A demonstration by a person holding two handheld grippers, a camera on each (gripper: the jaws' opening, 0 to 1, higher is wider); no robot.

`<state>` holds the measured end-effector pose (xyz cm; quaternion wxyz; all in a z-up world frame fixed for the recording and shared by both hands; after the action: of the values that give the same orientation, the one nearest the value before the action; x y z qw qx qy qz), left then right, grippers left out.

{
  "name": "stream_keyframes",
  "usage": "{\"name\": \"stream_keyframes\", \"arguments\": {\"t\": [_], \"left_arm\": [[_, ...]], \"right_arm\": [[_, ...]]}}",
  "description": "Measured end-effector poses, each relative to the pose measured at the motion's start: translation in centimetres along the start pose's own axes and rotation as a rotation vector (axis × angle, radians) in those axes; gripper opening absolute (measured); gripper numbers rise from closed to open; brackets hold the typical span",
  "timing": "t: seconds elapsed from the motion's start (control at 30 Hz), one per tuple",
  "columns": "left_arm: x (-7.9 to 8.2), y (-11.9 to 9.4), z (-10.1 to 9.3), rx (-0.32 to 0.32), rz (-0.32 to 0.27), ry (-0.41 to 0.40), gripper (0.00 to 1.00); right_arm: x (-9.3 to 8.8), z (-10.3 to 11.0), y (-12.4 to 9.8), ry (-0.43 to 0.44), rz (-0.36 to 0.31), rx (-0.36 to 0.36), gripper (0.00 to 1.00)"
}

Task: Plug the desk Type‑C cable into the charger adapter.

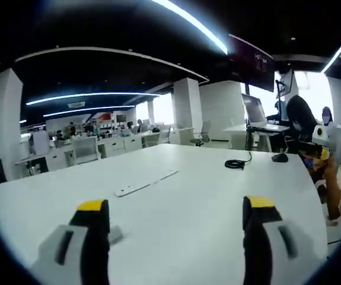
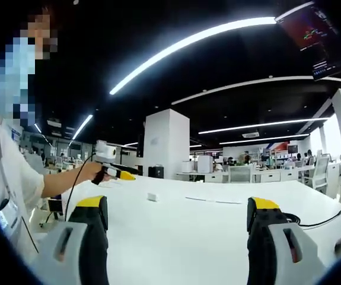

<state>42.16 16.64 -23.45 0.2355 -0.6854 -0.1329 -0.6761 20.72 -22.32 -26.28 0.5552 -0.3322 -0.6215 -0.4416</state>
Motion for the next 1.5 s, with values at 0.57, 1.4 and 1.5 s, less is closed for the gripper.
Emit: {"name": "stream_keyframes", "arguments": {"t": [0.57, 1.4, 1.5], "left_arm": [[-2.1, 2.2, 6.8, 0.097, 0.070, 0.014, 1.00], [-7.1, 5.1, 12.2, 0.108, 0.150, -0.001, 0.99], [-7.7, 5.3, 12.8, 0.114, 0.159, -0.009, 0.98]], "right_arm": [[0.8, 0.1, -0.3, -0.012, -0.014, 0.000, 1.00], [1.1, 0.2, -0.3, -0.013, -0.023, 0.001, 1.00], [1.4, 0.3, -0.6, -0.017, -0.032, 0.001, 1.00]]}}
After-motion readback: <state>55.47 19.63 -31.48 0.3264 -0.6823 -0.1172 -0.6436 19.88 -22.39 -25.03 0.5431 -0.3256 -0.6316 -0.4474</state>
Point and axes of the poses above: the point that each gripper's makers call its tool centre point, and the gripper's own axes: y roughly forward along the fingers, z roughly to its left, x roughly out of its top, the point moved 8 cm from there along -y, roughly backward along the fingers, and after that the axes turned 13 degrees about -x, right-handed, at the moved point
